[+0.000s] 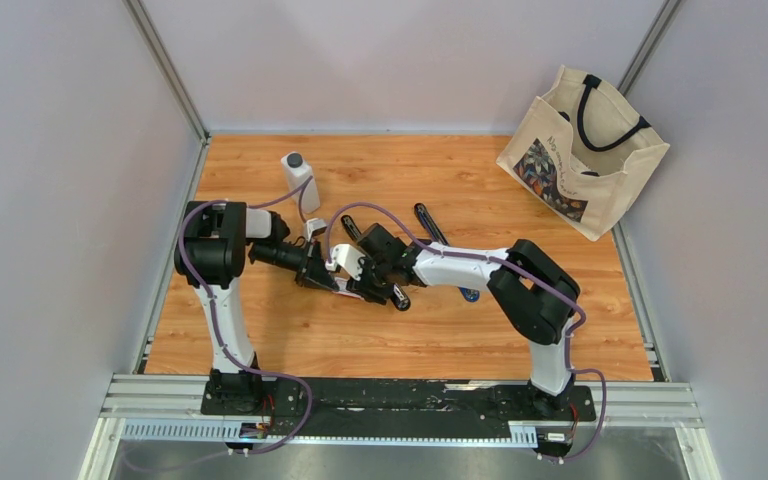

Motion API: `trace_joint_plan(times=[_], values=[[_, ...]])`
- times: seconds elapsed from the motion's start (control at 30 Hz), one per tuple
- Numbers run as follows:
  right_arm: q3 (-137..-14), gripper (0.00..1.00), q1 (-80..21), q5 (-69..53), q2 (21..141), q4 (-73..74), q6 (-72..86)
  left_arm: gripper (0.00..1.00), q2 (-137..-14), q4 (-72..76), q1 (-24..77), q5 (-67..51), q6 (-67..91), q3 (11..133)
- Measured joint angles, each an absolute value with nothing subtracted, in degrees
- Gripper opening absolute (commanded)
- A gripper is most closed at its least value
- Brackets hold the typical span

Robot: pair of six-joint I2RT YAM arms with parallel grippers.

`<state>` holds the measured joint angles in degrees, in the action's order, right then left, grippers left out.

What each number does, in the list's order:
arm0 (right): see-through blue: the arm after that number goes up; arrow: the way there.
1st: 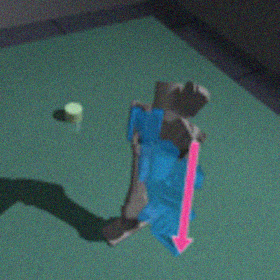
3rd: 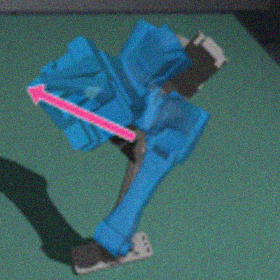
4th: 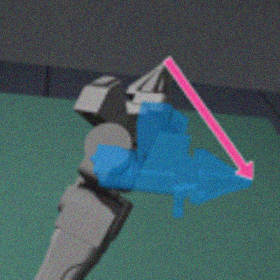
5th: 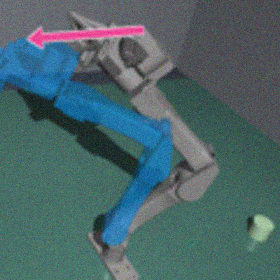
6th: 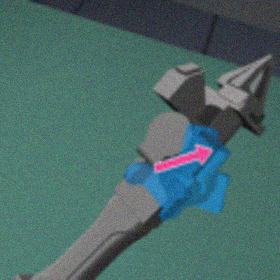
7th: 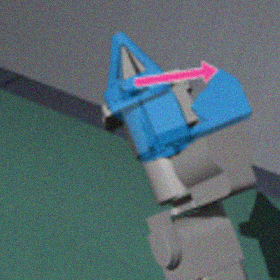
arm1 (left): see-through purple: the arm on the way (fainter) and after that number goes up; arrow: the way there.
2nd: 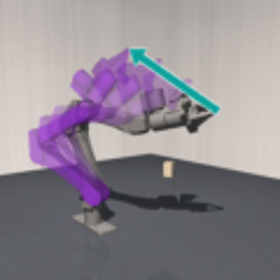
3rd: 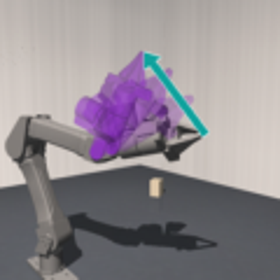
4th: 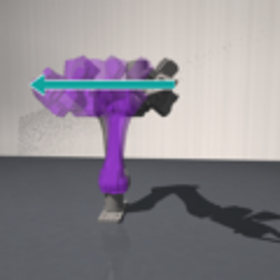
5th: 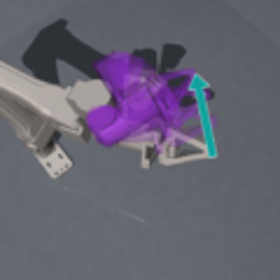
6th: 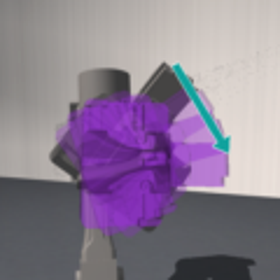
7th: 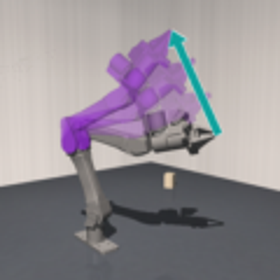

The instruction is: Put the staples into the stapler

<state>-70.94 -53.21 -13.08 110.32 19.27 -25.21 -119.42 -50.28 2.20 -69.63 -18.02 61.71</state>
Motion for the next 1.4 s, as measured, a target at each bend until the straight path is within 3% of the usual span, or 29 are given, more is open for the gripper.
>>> trace_joint_plan(times=[0.83, 1.1, 1.4], values=[[-67.51, 0.43, -53.19, -12.01, 107.0, 21.78, -26.02, 0.02, -120.29, -63.83, -1.65, -70.06, -31.77, 64.31], [-67.05, 0.45, -53.19, -12.05, 106.43, 22.5, -25.96, 0.43, -122.56, -67.55, -1.65, -70.11, -35.57, 65.54], [-67.05, 0.46, -53.19, -12.05, 106.41, 22.68, -25.98, 0.52, -120.44, -65.01, -2.11, -68.45, -33.54, 64.31]])
